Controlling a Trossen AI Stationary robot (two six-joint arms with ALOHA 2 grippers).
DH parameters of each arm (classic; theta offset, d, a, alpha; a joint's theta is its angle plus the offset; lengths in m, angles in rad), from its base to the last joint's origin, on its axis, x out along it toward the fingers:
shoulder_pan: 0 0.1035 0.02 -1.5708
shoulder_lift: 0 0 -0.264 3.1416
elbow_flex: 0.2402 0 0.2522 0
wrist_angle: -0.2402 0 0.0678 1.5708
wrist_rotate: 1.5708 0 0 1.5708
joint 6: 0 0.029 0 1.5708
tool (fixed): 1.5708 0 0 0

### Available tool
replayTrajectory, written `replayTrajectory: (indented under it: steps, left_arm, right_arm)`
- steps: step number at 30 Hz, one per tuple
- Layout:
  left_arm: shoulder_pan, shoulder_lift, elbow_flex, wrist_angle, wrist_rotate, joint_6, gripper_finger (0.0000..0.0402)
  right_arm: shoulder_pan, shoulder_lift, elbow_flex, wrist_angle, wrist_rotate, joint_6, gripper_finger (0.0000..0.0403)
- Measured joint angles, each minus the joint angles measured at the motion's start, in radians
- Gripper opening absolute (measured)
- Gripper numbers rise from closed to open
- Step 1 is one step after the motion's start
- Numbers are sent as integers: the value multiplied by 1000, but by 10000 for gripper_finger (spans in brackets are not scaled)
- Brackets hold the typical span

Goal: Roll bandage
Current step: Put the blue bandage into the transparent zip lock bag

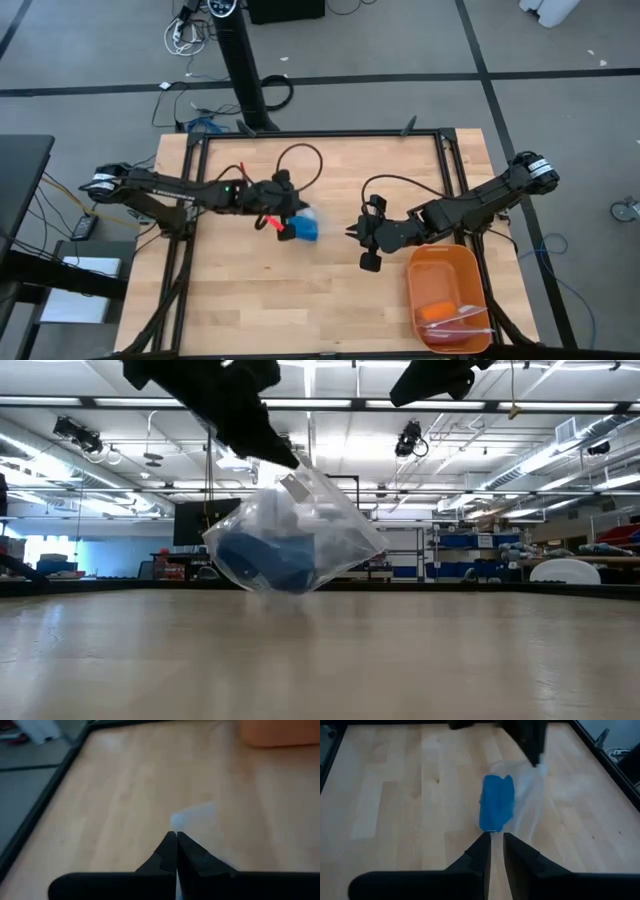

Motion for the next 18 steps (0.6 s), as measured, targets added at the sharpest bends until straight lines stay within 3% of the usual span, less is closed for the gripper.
replayTrajectory:
  steps: [5,12,18]
  left_arm:
    - [62,0,-32,9,-53,1,33]
    - [98,1,-79,-12,-68,32,116]
    - [100,-15,-79,-11,-197,94,187]
  right_arm:
    - [-5,0,0,-2,-1,-3,66]
    - [-8,0,0,-1,-1,-11,87]
    - [-9,0,0,0,25,-11,110]
